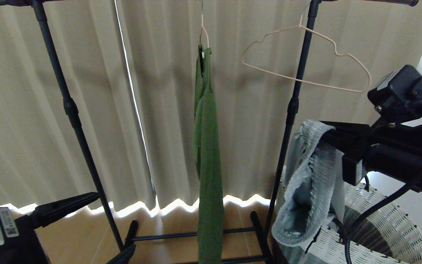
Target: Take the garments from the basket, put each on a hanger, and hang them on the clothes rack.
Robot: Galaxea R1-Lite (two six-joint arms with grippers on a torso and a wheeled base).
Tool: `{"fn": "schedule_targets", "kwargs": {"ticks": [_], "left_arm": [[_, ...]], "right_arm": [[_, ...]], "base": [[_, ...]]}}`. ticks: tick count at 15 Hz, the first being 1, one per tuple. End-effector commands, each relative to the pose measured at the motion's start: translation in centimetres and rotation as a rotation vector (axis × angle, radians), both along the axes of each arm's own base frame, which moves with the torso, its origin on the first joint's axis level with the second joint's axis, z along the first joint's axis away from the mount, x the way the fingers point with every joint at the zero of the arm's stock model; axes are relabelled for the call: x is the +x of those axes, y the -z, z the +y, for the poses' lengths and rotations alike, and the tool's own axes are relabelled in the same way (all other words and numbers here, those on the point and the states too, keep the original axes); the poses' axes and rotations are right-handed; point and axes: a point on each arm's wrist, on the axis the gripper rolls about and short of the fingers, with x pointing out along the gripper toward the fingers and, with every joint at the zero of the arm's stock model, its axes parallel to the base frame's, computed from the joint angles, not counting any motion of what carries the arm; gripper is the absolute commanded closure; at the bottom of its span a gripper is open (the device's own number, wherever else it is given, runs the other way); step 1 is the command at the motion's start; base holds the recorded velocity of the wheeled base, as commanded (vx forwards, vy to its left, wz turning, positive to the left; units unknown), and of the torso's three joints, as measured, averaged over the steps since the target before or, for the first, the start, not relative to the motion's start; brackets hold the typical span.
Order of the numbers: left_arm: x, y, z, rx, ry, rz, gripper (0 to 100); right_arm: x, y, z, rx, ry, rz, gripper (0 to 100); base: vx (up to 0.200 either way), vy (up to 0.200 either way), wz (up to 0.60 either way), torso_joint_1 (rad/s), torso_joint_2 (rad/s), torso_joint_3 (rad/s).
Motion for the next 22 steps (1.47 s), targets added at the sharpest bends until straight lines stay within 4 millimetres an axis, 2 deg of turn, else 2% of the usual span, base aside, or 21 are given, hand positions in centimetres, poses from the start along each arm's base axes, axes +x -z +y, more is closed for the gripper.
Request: {"fn": "schedule_targets", "kwargs": {"ticks": [1, 2, 4, 6, 8, 11, 16, 18, 20, 22], "left_arm": [[1.7, 0.2, -2.8, 0.038, 0.081, 0.077, 0], [2.1, 0.4, -3.9, 0.035, 0.109, 0.113, 0], [2.8, 0.1, -7.6, -0.027, 0.196, 0.224, 0], [3.1, -0.2, -10.4, -0.063, 0.247, 0.284, 0], [4.2, -0.1, -13.8, -0.088, 0.242, 0.338, 0], [6.3, 0.7, -17.0, -0.124, 0.205, 0.401, 0], [8.3, 2.6, -19.6, -0.186, 0.121, 0.484, 0], [9.1, 4.9, -20.6, -0.173, 0.066, 0.498, 0], [9.8, 5.9, -20.1, -0.153, -0.003, 0.497, 0], [9.6, 6.3, -19.2, -0.137, -0.023, 0.507, 0]], "right_arm": [[-0.7, -1.2, 0.9, 0.03, -0.052, -0.036, 100], [-0.9, -1.5, 1.1, 0.039, -0.066, -0.043, 100], [-1.2, -1.6, 1.3, 0.062, -0.101, -0.039, 100], [-1.4, -1.9, 1.5, 0.081, -0.138, -0.043, 100], [-1.7, -2.3, 1.9, 0.098, -0.187, -0.053, 100], [-2.1, -2.6, 2.4, 0.135, -0.249, -0.038, 100], [-2.6, -3.3, 2.5, 0.186, -0.304, -0.078, 100], [-2.6, -3.3, 2.5, 0.189, -0.305, -0.075, 100], [-2.7, -3.5, 2.3, 0.194, -0.304, -0.082, 100], [-2.7, -3.3, 2.3, 0.189, -0.302, -0.076, 100]], "base": [[0.0, 0.0, 0.0, 0.0, 0.0, 0.0], [0.0, 0.0, 0.0, 0.0, 0.0, 0.0], [0.0, 0.0, 0.0, 0.0, 0.0, 0.0], [0.0, 0.0, 0.0, 0.0, 0.0, 0.0], [0.0, 0.0, 0.0, 0.0, 0.0, 0.0], [0.0, 0.0, 0.0, 0.0, 0.0, 0.0], [0.0, 0.0, 0.0, 0.0, 0.0, 0.0], [0.0, 0.0, 0.0, 0.0, 0.0, 0.0], [0.0, 0.0, 0.0, 0.0, 0.0, 0.0], [0.0, 0.0, 0.0, 0.0, 0.0, 0.0]]}}
